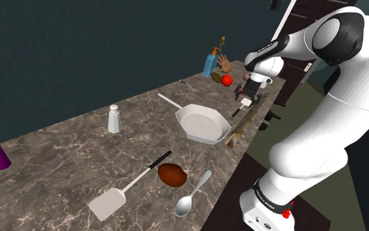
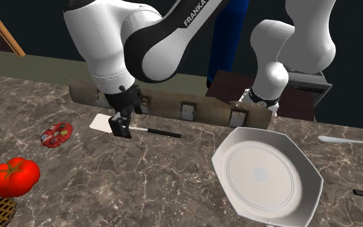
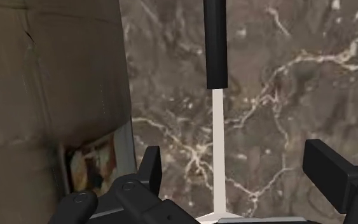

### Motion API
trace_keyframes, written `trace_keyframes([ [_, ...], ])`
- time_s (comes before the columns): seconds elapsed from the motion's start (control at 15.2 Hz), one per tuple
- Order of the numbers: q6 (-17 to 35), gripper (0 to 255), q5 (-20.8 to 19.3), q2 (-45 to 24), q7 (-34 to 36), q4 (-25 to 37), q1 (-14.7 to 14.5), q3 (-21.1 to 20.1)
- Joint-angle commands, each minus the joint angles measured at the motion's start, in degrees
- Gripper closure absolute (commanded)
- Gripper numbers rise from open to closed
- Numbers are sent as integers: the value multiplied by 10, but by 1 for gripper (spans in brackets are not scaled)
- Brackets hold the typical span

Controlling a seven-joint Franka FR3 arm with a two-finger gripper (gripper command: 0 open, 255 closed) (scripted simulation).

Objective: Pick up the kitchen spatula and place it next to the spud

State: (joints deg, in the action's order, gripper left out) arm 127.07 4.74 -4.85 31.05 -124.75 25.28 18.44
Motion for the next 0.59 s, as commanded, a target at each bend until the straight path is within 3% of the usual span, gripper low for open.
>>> trace_keyframes([
  [0.0, 9, 0, 3, -11, -2, -8, 1, 0],
  [0.46, 9, 0, 3, -11, -1, -8, 2, 0],
  [0.53, 10, 255, 3, -10, -2, -11, 2, 0],
])
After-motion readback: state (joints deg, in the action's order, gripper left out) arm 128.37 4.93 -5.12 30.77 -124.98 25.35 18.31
